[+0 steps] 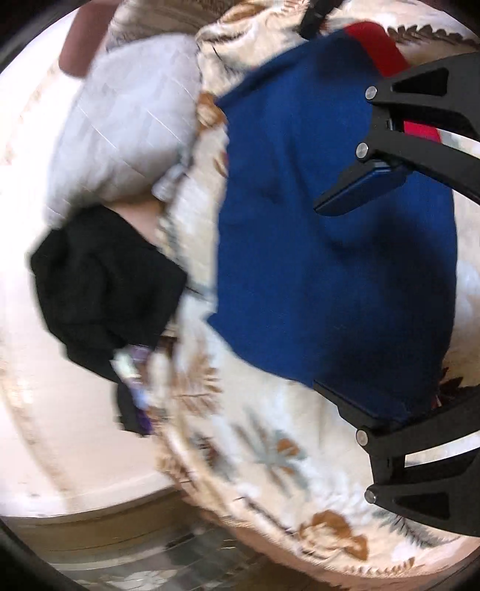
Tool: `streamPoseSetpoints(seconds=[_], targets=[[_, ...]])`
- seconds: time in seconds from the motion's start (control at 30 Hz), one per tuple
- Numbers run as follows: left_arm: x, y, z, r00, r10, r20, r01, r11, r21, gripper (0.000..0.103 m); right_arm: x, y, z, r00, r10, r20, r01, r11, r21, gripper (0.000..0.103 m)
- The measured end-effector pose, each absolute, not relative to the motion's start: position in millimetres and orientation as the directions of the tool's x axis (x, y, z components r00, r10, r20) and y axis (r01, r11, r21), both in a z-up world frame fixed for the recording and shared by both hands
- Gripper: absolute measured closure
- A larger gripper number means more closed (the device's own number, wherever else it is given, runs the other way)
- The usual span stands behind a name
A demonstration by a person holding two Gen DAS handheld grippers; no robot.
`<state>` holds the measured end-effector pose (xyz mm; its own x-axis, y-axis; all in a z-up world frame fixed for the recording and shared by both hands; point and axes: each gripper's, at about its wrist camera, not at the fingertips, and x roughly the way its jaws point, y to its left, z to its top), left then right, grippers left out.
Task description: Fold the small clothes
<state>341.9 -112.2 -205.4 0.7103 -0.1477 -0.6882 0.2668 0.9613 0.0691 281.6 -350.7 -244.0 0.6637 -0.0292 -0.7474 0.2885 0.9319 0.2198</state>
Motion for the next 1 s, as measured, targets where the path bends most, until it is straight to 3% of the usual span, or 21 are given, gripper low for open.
streamPoseSetpoints(seconds=[0.13, 0.37, 0.5, 1.0], targets=[[307.3, -116.5, -177.8, 0.772, -0.137, -0.621, 0.253, 0.962, 0.103, 0.010, 253.0, -335.8, -220.8, 0.701, -0.069, -0.709, 0.306, 0.928, 0.212, 0.080], [261.5, -107.4, -144.9, 0.837, -0.157, -0.524, 0.231, 0.970, 0.079, 0.009, 219.4, -302.0, -194.6, 0.754, -0.129, -0.644, 0.293, 0.943, 0.154, 0.079], [239.5, -103.1, -140.1, 0.854, -0.137, -0.502, 0.210, 0.974, 0.091, 0.003, 207.5, -290.3, -190.7, 0.770, -0.117, -0.628, 0.278, 0.946, 0.164, 0.079], [236.3, -85.3, -158.5, 0.851, -0.104, -0.515, 0.171, 0.982, 0.083, 0.003, 200.0, -257.5, -187.7, 0.769, -0.210, -0.604, 0.280, 0.960, 0.023, 0.079]])
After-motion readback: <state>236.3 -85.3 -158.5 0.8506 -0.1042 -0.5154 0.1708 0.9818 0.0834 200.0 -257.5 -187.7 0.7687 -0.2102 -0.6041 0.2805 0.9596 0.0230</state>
